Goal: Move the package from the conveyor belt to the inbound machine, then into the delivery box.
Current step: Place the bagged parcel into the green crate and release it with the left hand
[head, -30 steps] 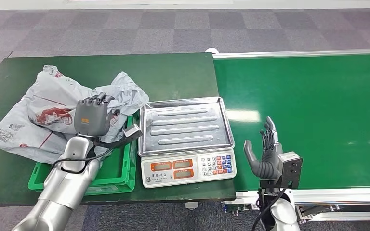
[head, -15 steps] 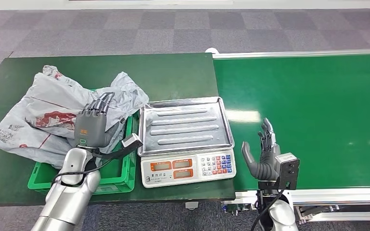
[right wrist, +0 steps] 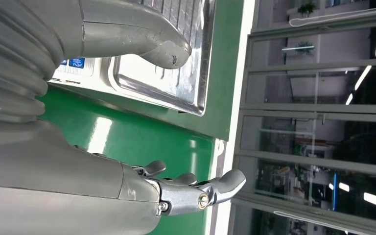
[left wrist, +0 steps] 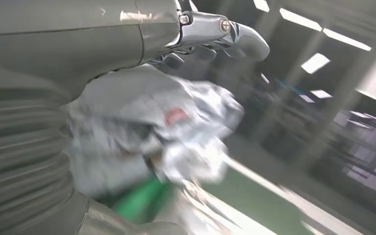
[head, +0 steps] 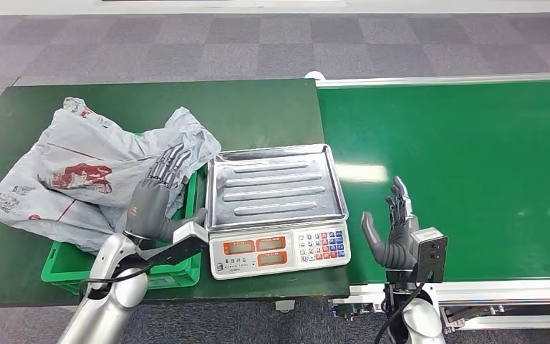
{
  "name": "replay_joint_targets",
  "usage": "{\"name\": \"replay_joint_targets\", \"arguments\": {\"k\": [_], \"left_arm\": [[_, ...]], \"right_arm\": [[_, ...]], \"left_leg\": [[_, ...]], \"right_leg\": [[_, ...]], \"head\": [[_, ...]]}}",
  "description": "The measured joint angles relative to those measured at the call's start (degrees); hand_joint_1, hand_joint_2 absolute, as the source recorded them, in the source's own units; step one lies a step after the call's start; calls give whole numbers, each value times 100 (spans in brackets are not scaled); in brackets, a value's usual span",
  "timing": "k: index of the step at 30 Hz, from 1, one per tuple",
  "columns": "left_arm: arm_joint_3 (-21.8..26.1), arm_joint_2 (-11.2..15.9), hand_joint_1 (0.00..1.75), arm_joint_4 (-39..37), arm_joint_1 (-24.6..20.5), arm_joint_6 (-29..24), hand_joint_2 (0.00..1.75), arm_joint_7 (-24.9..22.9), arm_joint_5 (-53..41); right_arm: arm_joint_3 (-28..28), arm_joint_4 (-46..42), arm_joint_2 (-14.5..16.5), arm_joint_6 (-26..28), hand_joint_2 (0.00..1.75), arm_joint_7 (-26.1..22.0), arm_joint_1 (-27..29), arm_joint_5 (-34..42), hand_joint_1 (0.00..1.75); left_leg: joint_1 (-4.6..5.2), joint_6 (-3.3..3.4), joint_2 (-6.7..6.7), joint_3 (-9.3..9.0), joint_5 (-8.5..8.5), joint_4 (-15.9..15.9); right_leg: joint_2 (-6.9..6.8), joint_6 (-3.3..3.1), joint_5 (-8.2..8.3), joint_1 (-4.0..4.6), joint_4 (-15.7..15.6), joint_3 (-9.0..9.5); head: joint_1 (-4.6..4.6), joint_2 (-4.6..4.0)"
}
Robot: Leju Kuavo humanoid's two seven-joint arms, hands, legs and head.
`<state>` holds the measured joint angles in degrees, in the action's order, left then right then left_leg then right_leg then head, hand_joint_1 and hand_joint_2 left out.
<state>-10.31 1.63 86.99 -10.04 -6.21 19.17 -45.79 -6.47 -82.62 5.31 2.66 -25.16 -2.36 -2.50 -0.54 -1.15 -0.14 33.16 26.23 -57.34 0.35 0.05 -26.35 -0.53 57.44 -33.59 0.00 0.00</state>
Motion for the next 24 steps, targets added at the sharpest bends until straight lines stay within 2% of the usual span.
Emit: {"name": "replay_joint_targets", "arguments": {"k": [4, 7, 11, 12, 16, 20, 24], "left_arm": [[-37, 0, 0, 234, 131, 1006, 175, 670, 1803], [-50, -100, 0, 261, 141, 1543, 175, 855, 2800], [-78, -422, 0, 86, 117, 1828, 175, 850, 3944], [-97, -535, 0, -3, 100, 1846, 175, 818, 4231], [-174, -975, 0, -427, 16, 1716, 175, 677, 5120], [-268, -1325, 0, -794, -1, 1256, 175, 533, 5393], [-395, -1561, 0, -1097, -2, 1004, 175, 404, 5614]], "right_arm": [[-1, 0, 0, -41, 175, -26, 4, -1, 0], [-37, 4, 2, -120, 175, -52, -16, 39, 0], [-190, 80, 44, -237, 0, -84, -171, 220, 0], [-249, 120, 64, -255, 0, -79, -231, 301, 0], [-504, 276, 161, -216, 175, -50, -453, 644, 0], [-794, 234, 304, -57, 175, -35, -388, 823, 0], [-1082, 74, 436, 108, 175, -30, -207, 999, 0]], "left_leg": [[0, 0, -1, 0, 0, 0], [0, 0, -2, 0, 0, 0], [0, 1, -2, 0, -1, -1], [1, 1, -2, 0, -1, -1], [1, 2, -4, 0, -2, -3], [1, 1, -5, 1, 0, -3], [1, -1, -5, 2, 7, -2]], "right_leg": [[-1, 0, -1, 0, 0, 1], [-5, 0, -1, -1, 0, 3], [-7, 1, 0, -4, -1, 3], [-7, 1, 1, -4, -1, 3], [-7, 4, 4, -5, -1, 4], [-7, 3, 2, -4, -1, 2], [-7, 0, -5, -2, -1, 0]], "head": [[-1, 0], [1, 0], [1, 0], [0, 0], [0, 0], [-1, 0], [0, 0]]}}
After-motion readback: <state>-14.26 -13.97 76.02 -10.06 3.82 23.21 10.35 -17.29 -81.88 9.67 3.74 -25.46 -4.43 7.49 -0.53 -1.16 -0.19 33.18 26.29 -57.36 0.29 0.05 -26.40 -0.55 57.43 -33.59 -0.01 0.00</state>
